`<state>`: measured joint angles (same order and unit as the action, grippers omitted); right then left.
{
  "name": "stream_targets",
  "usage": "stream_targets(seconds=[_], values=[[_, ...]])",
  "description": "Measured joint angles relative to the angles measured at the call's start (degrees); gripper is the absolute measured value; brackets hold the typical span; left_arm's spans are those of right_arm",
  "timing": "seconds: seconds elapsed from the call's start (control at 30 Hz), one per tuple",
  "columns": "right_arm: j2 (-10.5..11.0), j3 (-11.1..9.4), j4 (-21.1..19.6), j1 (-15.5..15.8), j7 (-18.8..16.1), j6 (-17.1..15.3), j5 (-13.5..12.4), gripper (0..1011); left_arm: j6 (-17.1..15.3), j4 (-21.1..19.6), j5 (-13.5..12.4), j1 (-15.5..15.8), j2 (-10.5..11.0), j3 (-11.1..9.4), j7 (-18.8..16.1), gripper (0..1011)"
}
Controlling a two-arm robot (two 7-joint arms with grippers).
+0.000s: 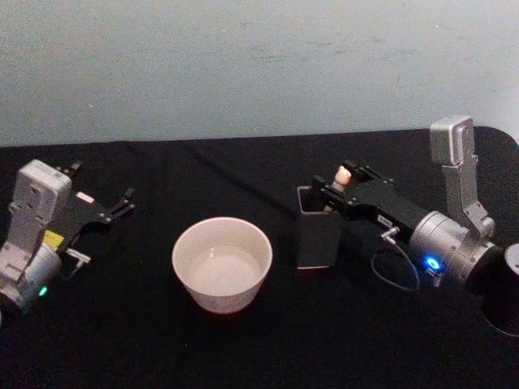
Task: Pick up the stirring spoon with one hand, stir inside the cup, then place it back in its original position.
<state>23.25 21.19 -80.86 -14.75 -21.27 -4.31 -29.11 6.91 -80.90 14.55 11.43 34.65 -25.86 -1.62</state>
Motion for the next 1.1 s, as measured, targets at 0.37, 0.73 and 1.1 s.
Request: stream_targets(seconds=[0.37, 0.73, 1.1], values=[[0.0, 0.0, 0.0, 0.0, 0.0, 0.0, -0.1, 431, 0.0, 0.0, 0.0, 0.0, 0.0, 0.0, 0.0, 1001], [0.0, -0.1, -0.1, 0.1, -0.1, 0.1, -0.1, 215, 0.0, 0.0, 0.0, 0.0, 0.0, 0.0, 0.0, 1001], [0.3, -1.1, -2.7, 0.9, -0.9, 0.5, 0.1, 215, 0.0, 0.0, 0.0, 0.0, 0.0, 0.0, 0.0, 1001]])
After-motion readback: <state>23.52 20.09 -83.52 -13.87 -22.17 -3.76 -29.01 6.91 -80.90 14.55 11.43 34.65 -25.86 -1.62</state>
